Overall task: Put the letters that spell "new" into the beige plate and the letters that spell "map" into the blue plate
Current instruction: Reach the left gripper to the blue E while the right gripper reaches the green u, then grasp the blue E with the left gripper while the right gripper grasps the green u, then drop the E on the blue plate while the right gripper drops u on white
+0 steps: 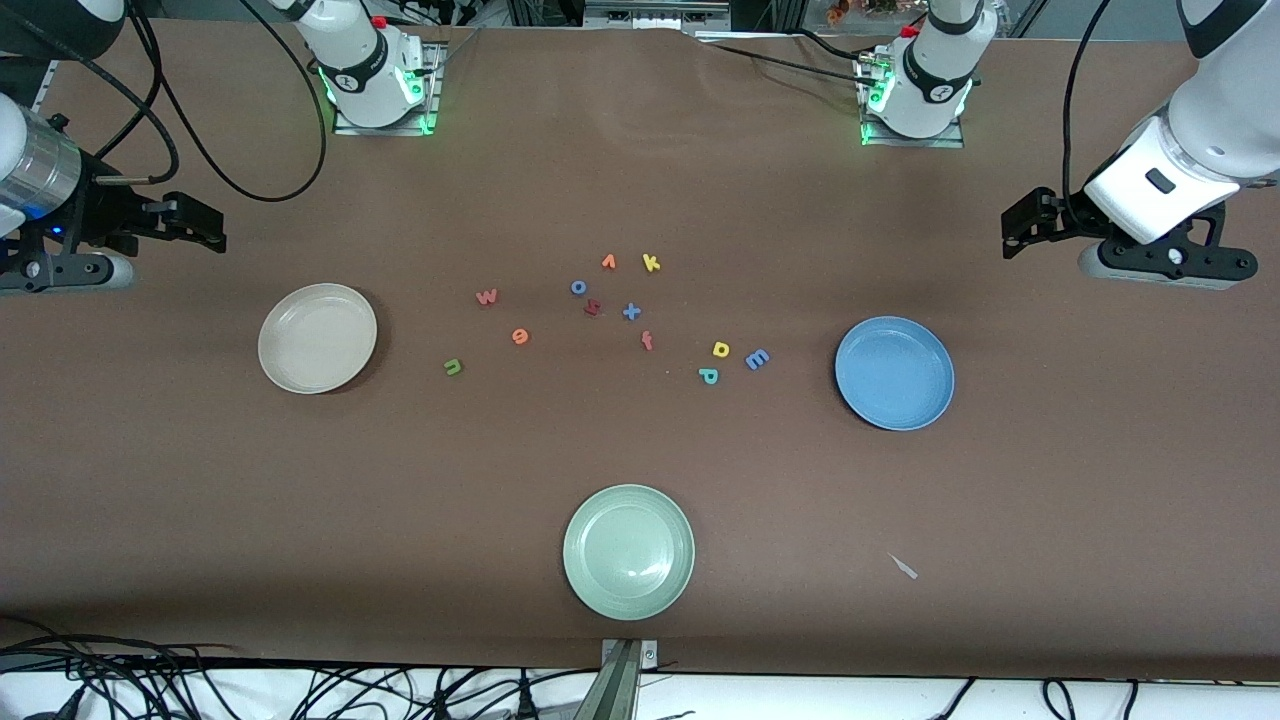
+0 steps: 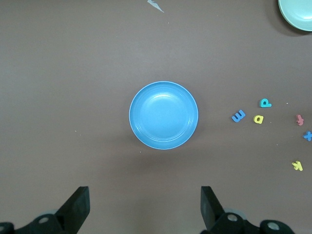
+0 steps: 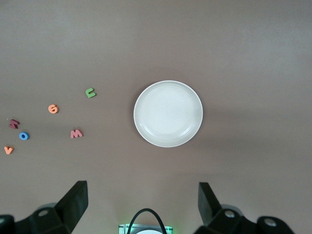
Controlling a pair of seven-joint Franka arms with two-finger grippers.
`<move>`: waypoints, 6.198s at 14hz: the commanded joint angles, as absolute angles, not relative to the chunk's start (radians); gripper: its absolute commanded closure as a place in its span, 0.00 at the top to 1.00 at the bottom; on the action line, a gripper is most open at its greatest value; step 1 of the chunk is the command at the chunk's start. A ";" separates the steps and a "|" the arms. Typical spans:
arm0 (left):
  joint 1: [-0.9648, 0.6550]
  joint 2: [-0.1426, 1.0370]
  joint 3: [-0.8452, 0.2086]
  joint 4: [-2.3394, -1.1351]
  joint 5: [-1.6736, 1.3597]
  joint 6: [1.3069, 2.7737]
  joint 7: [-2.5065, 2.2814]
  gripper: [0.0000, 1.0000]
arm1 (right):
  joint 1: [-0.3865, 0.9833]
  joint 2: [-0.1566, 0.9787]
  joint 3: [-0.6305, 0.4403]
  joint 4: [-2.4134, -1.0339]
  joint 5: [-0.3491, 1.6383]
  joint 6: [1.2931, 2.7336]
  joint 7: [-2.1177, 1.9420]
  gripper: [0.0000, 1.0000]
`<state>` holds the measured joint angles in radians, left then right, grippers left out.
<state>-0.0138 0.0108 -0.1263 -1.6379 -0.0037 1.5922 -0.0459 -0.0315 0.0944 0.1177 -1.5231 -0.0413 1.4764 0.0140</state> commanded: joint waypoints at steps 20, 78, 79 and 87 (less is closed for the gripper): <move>-0.021 0.296 -0.351 -1.594 -0.002 1.525 -0.011 1.00 | -0.032 0.087 0.115 -1.542 -0.022 1.502 0.014 1.00; 0.101 0.583 -0.396 -1.758 0.272 2.086 0.679 1.00 | 0.224 0.502 0.115 -2.056 -0.130 2.552 -0.026 0.19; 0.097 0.577 -0.397 -1.752 0.259 2.086 0.678 1.00 | 0.222 0.486 0.114 -2.025 -0.130 2.472 -0.026 0.19; -0.007 0.598 -0.489 -1.680 0.187 2.080 0.357 1.00 | 0.216 0.338 -0.020 -2.136 -0.129 2.428 -0.334 0.19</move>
